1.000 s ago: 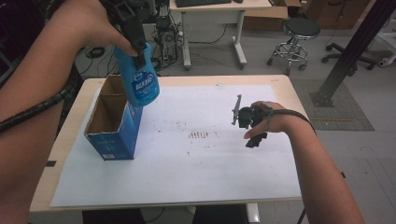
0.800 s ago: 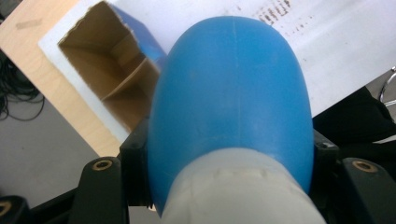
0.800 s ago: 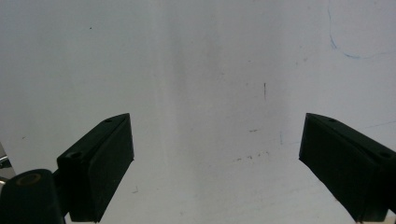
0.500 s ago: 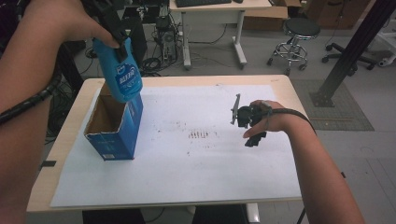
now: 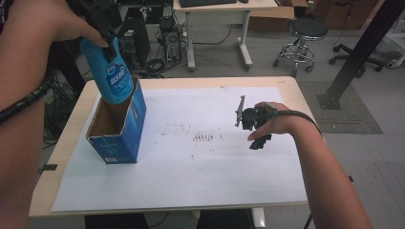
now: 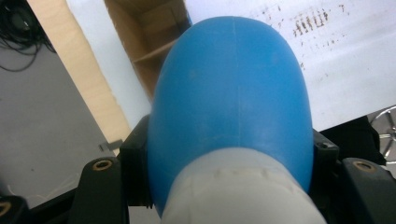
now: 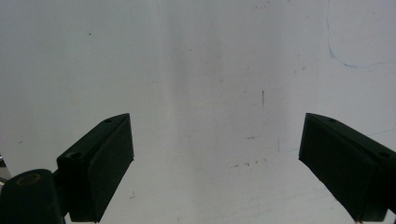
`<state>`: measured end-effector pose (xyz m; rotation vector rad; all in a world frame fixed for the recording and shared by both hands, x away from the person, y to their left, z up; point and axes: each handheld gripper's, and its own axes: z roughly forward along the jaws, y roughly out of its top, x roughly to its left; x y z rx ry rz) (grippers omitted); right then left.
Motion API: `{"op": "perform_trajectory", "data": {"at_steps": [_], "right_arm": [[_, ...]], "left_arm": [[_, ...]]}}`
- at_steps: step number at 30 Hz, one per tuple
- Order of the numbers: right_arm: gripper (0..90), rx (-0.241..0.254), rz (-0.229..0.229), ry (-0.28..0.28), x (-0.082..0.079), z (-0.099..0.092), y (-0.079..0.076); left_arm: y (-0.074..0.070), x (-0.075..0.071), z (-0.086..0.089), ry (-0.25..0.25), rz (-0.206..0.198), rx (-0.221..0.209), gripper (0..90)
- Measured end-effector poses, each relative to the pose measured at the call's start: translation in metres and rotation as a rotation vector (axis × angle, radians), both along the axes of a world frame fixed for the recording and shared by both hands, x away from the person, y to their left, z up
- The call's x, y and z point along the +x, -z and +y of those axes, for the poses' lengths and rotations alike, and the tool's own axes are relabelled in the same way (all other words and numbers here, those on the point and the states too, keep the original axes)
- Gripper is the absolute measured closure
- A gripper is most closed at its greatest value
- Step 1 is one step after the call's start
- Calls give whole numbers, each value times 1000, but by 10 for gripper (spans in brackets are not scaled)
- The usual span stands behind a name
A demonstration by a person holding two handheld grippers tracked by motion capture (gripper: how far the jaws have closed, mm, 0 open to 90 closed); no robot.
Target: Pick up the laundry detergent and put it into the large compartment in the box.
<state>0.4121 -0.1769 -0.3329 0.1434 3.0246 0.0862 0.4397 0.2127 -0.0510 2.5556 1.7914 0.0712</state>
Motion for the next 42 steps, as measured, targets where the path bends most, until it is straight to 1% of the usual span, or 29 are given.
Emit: {"op": "perform_trajectory", "data": {"at_steps": [4, 6, 8, 9, 12, 15, 17, 19, 22, 24, 26, 27, 28, 30, 31, 32, 34, 36, 37, 39, 40, 42], "right_arm": [[99, -1, 0, -1, 0, 0, 0], [99, -1, 0, -1, 0, 1, 0], [99, 0, 0, -2, 0, 1, 0], [100, 1, -3, -3, 0, 1, 0], [100, -3, -2, -3, 0, 2, 0], [100, -1, -1, -7, 0, 2, 0], [100, -2, -1, -5, -1, 2, 0], [100, -3, -3, -7, 0, 2, 0], [100, 2, -3, -7, 0, 2, 0], [100, 3, -2, -7, 0, 2, 0], [100, -1, 0, -8, 0, 3, 1], [100, -1, 0, -8, 0, 3, 1], [100, -2, -1, -12, 0, 3, 1], [100, 1, 0, -14, 0, 4, 2], [100, -1, -1, -14, 0, 4, 2], [100, -1, -1, -14, 0, 4, 2], [100, 3, 1, -15, 0, 5, 2], [100, -2, 1, -15, 1, 5, 3], [100, 0, 2, -17, 1, 6, 3], [101, -2, 2, -20, 1, 7, 4], [100, -2, 3, -20, 1, 7, 4], [100, -1, 4, -22, 1, 8, 5]], "left_arm": [[1, -1, 5, -17, 0, 0, 377], [3, -1, 9, -28, 12, 4, 377], [3, -1, 11, -32, 10, 0, 377], [5, -1, 14, -42, 14, -5, 377], [7, -1, 15, -50, 11, -4, 377], [10, 0, 18, -66, 12, 1, 377], [14, 0, 21, -86, 13, 7, 377], [15, 1, 23, -90, 15, 12, 377], [21, 1, 27, -115, 7, 21, 378], [23, 2, 28, -119, 8, 22, 377], [30, 3, 31, -123, 16, 23, 378], [30, 3, 31, -123, 16, 23, 378], [34, 3, 33, -131, 13, 20, 378], [36, 3, 34, -132, 19, 24, 378], [41, 4, 35, -131, 20, 28, 378], [41, 4, 35, -131, 20, 28, 378], [47, 4, 36, -130, 24, 31, 378], [51, 5, 37, -132, 30, 27, 378], [56, 5, 39, -131, 31, 21, 378], [58, 5, 39, -132, 34, 21, 378], [64, 5, 38, -132, 32, 39, 378], [65, 5, 38, -131, 25, 46, 378]]}}
